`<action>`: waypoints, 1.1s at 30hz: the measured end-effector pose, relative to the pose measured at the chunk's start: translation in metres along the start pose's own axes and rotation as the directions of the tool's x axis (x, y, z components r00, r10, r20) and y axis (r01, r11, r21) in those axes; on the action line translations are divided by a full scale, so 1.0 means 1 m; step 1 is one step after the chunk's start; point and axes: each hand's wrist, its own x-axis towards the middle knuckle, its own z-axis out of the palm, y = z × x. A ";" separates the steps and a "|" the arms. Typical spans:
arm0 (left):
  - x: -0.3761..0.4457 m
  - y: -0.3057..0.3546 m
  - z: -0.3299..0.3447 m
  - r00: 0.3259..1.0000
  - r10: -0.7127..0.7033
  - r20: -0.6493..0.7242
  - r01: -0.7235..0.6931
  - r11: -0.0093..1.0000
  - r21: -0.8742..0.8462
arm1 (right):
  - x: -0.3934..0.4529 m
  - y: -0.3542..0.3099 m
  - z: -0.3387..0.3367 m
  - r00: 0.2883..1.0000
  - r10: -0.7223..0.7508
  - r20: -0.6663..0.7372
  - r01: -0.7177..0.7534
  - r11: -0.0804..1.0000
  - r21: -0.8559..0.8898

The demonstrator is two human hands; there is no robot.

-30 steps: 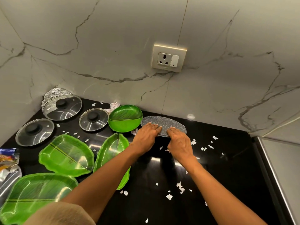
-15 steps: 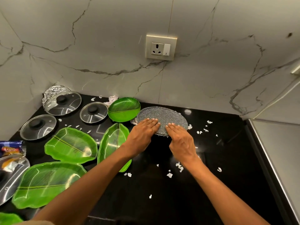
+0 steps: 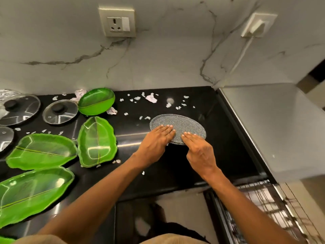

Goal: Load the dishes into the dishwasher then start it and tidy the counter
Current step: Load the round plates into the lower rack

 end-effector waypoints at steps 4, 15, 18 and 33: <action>0.007 0.052 0.017 0.987 0.161 0.015 -0.160 0.986 -0.055 | -0.063 0.017 -0.022 0.992 0.113 -0.060 -0.117 0.991 -0.062; 0.043 0.218 0.053 0.834 0.550 0.039 -0.537 0.827 -0.166 | -0.228 0.055 -0.107 0.877 0.454 -0.159 -0.481 0.832 -0.277; 0.049 0.265 0.062 0.795 0.606 0.030 -0.591 0.784 -0.191 | -0.266 0.068 -0.128 0.845 0.504 -0.176 -0.534 0.792 -0.297; 0.053 0.470 0.128 0.739 0.649 0.177 -0.597 0.754 -0.273 | -0.441 0.152 -0.190 0.728 0.675 -0.118 -0.683 0.703 -0.196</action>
